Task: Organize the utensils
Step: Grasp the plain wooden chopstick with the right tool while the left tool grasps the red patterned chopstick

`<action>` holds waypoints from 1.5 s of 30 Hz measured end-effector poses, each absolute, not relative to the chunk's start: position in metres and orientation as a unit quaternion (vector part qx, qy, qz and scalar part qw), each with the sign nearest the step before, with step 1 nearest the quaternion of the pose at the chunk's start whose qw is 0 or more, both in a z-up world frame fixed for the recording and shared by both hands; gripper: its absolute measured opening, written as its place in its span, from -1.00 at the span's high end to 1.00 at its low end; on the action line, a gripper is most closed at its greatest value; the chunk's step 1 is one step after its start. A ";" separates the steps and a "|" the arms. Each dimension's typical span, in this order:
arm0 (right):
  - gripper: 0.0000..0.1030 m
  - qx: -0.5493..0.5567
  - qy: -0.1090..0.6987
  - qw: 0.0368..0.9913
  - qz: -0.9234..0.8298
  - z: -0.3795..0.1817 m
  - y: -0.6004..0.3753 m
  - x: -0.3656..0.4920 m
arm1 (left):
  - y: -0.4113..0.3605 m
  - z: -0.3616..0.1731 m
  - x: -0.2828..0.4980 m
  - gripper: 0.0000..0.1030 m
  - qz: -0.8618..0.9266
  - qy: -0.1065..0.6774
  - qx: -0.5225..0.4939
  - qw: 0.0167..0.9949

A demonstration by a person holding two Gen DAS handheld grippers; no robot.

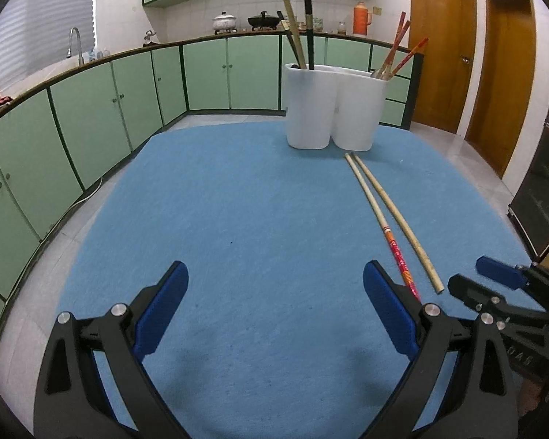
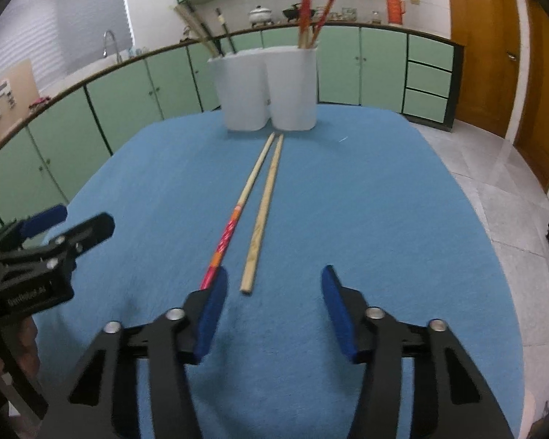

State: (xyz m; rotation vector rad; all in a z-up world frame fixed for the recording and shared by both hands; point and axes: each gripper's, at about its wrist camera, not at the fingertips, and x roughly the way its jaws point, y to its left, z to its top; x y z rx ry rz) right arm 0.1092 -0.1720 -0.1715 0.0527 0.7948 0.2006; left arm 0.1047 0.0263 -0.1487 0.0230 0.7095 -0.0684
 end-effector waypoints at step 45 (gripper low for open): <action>0.87 0.095 0.392 0.915 0.017 -0.177 -0.243 0.100 | -0.068 -0.179 0.106 -0.27 -0.119 0.406 0.001 0.906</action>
